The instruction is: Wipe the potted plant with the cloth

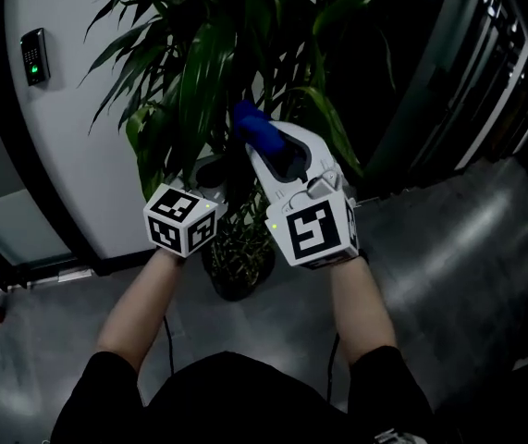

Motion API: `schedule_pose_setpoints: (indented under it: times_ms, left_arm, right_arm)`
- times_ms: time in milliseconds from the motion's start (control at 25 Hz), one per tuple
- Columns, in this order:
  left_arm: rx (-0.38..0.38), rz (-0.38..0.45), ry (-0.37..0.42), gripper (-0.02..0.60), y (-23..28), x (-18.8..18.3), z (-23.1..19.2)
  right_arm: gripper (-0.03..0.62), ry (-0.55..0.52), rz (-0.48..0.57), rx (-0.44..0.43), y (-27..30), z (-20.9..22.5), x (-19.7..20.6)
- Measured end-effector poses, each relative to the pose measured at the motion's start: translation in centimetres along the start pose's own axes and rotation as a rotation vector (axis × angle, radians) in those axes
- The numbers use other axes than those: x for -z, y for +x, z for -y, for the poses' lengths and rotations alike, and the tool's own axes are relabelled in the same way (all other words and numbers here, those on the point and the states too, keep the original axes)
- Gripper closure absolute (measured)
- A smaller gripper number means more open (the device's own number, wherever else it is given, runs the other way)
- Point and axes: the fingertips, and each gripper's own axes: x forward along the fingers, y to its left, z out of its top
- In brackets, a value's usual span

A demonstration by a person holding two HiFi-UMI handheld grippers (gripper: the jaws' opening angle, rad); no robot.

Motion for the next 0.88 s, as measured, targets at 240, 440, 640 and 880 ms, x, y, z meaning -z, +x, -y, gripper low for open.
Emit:
schedule_pose_setpoints:
  times_ms: [240, 440, 640, 880]
  left_arm:
    - [0.026, 0.001, 0.063, 0.569, -0.3, -0.3, 0.3]
    - [0.081, 0.012, 0.004, 0.569, 0.7, 0.5, 1.1]
    - [0.132, 0.054, -0.126, 0.569, 1.5, 1.1, 1.4]
    - [0.138, 0.068, -0.159, 0.575, 2.3, 1.4, 1.2]
  right_arm:
    - [0.482, -0.118, -0.088, -0.084, 0.6, -3.0, 2.0]
    - [0.482, -0.118, -0.109, -0.133, -0.2, -4.1, 3.1]
    - [0.482, 0.006, -0.090, -0.167, -1.5, -5.0, 4.0]
    - [0.482, 0.030, -0.099, -0.171, -2.4, -5.9, 5.7]
